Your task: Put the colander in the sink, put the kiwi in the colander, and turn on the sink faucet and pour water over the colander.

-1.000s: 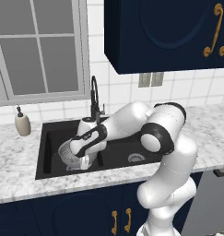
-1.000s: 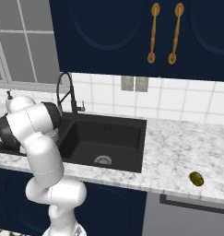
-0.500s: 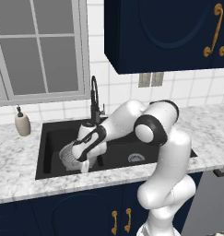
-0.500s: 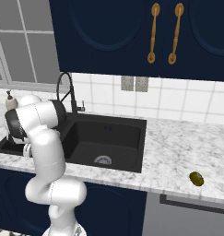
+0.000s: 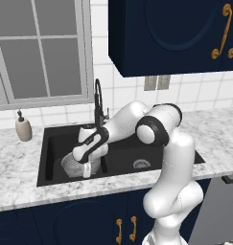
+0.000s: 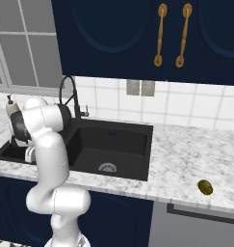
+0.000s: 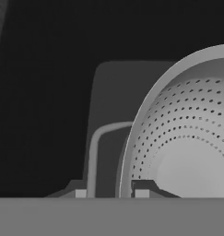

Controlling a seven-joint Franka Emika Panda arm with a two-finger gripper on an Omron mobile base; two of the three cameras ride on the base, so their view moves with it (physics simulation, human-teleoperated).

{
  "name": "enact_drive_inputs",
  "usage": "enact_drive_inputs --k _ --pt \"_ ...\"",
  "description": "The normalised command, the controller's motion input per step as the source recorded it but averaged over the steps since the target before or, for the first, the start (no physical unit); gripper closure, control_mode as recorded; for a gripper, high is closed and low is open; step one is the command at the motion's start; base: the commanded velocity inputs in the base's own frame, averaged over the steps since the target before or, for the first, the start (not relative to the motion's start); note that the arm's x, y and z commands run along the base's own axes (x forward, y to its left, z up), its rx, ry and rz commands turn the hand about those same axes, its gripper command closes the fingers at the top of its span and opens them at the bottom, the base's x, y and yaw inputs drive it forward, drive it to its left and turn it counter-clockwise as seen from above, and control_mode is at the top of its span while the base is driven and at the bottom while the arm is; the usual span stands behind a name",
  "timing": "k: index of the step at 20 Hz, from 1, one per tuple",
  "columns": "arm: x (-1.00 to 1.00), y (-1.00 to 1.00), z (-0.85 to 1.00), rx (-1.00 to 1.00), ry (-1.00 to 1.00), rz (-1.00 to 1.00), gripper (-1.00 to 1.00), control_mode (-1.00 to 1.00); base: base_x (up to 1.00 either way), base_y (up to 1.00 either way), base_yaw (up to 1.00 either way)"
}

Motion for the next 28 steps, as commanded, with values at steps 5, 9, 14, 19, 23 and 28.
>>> enact_drive_inputs --k 5,9,14,19,23,28 --pt "0.20 0.06 -0.08 0.00 -0.06 0.00 1.00 -1.00 0.00 0.00 0.00" --pt "0.03 0.00 -0.01 0.00 -0.20 0.00 1.00 -1.00 0.00 0.00 0.00" --pt "0.02 0.00 -0.31 0.00 -0.09 0.00 1.00 -1.00 0.00 0.00 0.00" --pt "0.02 0.00 -0.31 0.00 0.00 0.00 1.00 -1.00 0.00 0.00 0.00" --pt "0.14 0.00 -0.18 0.02 0.00 0.00 1.00 -1.00 0.00 0.00 0.00" --pt "0.07 -0.10 -0.02 0.10 0.00 0.00 1.00 -1.00 0.00 0.00 0.00"
